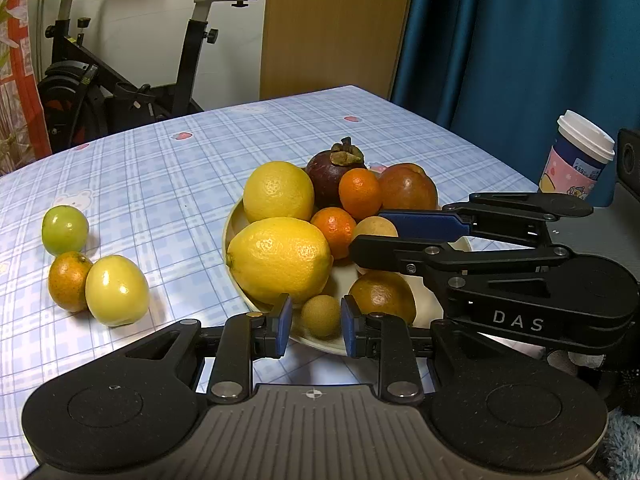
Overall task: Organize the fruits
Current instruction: 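Carry the tan fruit onto the cream plate and open the right gripper, then move the left gripper to a pale yellow-green apple on the table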
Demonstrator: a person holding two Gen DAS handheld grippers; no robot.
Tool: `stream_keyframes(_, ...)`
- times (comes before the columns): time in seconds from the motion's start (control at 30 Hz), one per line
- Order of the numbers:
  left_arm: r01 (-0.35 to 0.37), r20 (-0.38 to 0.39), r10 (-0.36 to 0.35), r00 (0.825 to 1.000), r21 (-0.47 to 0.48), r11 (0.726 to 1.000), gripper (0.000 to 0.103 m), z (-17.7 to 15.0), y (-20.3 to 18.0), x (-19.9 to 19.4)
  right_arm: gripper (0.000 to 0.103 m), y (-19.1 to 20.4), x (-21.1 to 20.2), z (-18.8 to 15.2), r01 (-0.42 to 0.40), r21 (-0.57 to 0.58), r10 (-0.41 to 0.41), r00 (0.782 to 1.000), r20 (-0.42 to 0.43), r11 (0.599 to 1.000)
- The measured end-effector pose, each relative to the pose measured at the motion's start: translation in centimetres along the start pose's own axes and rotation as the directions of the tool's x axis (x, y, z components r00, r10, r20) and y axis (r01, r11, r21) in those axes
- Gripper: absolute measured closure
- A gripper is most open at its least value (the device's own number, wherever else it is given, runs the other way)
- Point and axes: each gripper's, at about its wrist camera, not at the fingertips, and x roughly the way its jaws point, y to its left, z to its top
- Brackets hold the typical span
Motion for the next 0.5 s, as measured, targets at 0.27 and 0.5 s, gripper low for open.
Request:
stream_keyframes(0.27, -0.015, 0.011, 0.015, 1.000, -0.007, 1.000, 0.075, -0.1, 0.2, -0.5, 0.068, 0.2, -0.1, -0.1, 0.010, -0.008, -0.010, 1.000, 0.005, 1.000)
stream_keyframes(0.5, -0.037, 0.038, 0.038, 0.999, -0.048, 0.998, 0.074, -0.6, 0.8, -1.4, 0.056, 0.7, 0.0, -0.2, 0.003, -0.045, -0.003, 1.000, 0.006, 0.999)
